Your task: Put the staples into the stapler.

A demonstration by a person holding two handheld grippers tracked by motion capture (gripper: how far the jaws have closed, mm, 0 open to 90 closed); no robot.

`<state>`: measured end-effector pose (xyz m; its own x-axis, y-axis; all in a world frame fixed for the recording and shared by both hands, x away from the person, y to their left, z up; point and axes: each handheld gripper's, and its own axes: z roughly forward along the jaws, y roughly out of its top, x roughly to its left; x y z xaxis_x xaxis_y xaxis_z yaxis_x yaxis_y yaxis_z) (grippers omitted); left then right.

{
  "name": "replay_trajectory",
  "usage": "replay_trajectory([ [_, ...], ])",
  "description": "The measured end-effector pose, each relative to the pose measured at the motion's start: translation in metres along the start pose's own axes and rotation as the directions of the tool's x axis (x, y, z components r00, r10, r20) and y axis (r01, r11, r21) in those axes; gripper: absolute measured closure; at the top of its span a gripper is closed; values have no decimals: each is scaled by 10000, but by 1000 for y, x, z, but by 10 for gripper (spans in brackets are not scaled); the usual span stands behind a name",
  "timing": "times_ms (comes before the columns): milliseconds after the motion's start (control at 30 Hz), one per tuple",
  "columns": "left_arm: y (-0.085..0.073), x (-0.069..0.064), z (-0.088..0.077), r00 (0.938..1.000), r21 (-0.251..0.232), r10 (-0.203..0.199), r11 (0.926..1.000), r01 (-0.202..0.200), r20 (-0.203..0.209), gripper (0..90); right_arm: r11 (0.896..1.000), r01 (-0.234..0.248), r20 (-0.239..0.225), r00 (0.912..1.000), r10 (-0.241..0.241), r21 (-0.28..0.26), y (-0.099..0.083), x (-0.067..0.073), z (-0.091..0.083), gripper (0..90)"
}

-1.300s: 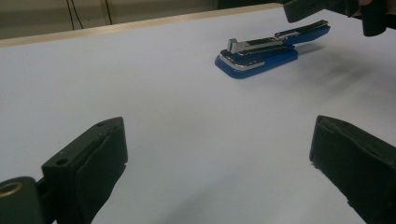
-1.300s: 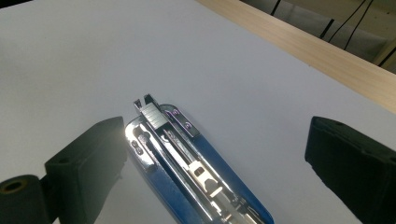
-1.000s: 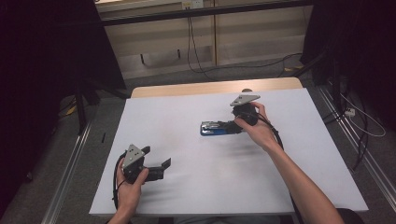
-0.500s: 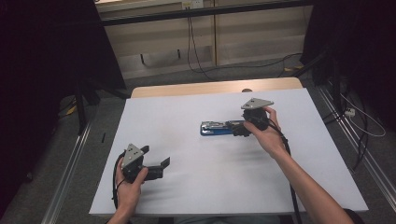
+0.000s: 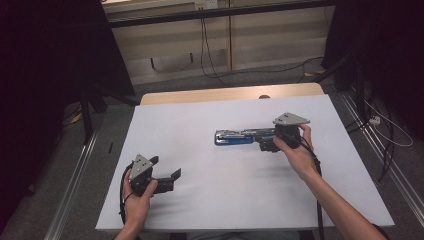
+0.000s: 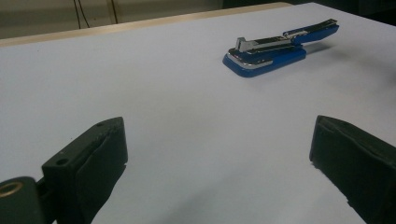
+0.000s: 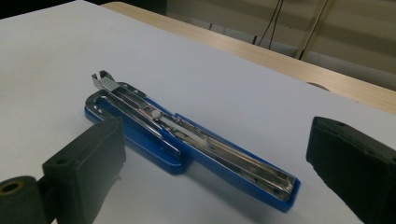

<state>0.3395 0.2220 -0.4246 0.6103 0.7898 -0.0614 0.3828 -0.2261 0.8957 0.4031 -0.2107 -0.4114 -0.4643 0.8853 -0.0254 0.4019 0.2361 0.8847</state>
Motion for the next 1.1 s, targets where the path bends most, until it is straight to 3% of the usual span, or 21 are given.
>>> replay_trajectory([
  [367, -2, 0, 0, 10000, 52, 9, 10000, -9, -64, 47, 9980, -529, 273, 9982, 538, -353, -19, -12, -25, 27],
  [700, 0, 1, -2, 9999, -188, -98, 9998, 96, -122, 47, 9949, -760, 613, 9949, 800, -662, -35, -16, -49, 22],
  [900, 3, -4, -7, 9999, -482, 96, 9988, -100, -99, 47, 9927, -963, 699, 9924, 1014, -727, -48, -15, -64, 22],
  [1100, 2, -4, -8, 9999, -459, 137, 9988, -140, -81, 47, 9912, -1076, 792, 9904, 1136, -772, -55, -16, -78, 20],
])
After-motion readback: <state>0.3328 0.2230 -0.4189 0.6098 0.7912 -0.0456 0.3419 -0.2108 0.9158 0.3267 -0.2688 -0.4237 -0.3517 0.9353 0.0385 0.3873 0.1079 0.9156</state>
